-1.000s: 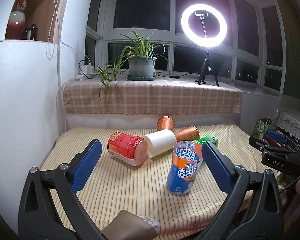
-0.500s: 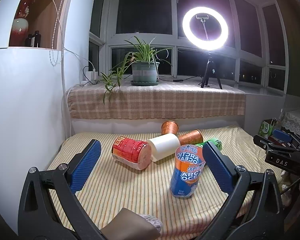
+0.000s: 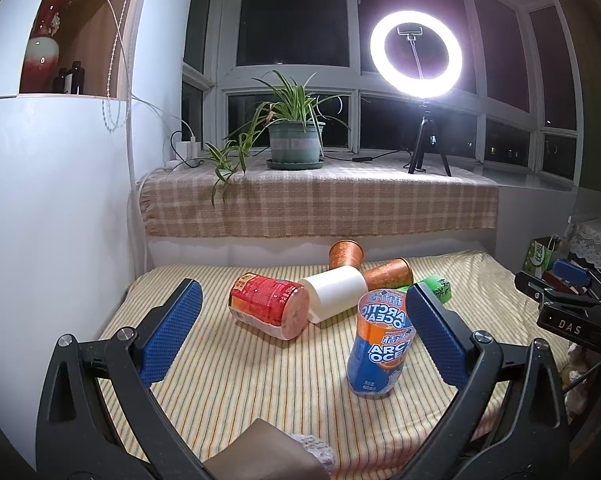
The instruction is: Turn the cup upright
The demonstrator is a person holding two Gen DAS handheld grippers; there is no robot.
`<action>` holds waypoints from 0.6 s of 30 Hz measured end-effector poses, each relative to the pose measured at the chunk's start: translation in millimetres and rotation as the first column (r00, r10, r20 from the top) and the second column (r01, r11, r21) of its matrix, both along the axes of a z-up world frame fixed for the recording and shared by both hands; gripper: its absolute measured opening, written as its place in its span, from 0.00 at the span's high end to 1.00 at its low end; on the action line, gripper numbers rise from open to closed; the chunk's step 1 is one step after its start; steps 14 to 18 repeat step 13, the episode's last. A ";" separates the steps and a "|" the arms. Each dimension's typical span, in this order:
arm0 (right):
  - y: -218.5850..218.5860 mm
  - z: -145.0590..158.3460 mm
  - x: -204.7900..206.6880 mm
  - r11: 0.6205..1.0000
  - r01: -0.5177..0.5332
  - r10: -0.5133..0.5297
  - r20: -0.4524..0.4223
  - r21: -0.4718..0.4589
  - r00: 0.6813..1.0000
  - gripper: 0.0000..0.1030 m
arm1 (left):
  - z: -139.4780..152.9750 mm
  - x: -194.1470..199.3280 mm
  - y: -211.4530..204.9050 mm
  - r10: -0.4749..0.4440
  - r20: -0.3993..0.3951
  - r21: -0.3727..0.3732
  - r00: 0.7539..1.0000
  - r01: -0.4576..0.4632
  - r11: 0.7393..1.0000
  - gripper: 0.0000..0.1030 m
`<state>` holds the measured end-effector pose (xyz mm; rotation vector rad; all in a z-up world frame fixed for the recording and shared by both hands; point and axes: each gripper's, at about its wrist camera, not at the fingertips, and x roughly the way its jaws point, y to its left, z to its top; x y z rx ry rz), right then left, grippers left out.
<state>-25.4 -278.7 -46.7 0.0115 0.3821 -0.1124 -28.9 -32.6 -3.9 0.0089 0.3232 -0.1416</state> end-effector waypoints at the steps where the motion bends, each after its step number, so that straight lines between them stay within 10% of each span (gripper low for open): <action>1: -0.1 -0.4 -0.1 1.000 0.000 0.000 -0.001 0.001 1.000 0.19 | -0.1 0.1 0.2 0.001 0.000 0.001 1.000 -0.001 1.000 0.00; 18: 1.7 -6.4 6.1 1.000 -0.003 0.003 -0.023 0.001 1.000 0.19 | -2.2 3.6 4.4 0.009 -0.005 -0.004 1.000 -0.009 1.000 0.00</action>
